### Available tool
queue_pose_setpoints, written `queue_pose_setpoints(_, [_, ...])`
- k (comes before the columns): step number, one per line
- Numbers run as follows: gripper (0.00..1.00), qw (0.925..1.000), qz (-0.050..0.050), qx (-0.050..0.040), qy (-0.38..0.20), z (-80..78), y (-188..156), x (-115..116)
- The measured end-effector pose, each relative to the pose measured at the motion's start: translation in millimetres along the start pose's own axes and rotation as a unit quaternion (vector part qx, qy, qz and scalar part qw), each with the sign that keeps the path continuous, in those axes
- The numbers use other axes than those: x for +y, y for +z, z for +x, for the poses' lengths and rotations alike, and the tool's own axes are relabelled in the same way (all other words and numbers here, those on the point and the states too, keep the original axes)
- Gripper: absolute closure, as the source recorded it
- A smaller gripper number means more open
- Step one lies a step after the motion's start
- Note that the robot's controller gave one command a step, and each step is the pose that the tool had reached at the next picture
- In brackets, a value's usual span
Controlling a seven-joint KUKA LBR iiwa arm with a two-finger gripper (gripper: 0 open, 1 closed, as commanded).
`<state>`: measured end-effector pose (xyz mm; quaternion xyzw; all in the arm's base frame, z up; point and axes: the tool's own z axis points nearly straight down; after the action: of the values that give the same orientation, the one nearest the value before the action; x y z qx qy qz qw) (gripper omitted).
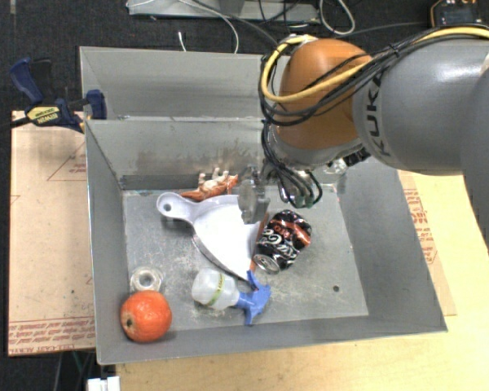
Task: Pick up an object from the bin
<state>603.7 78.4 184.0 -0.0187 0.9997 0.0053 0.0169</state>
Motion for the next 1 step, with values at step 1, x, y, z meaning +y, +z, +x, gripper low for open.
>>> queue_pose_setpoints(1, [1.0, 0.9999, 0.0, -0.0055, 0.009, 22.9, 12.8, 1.0])
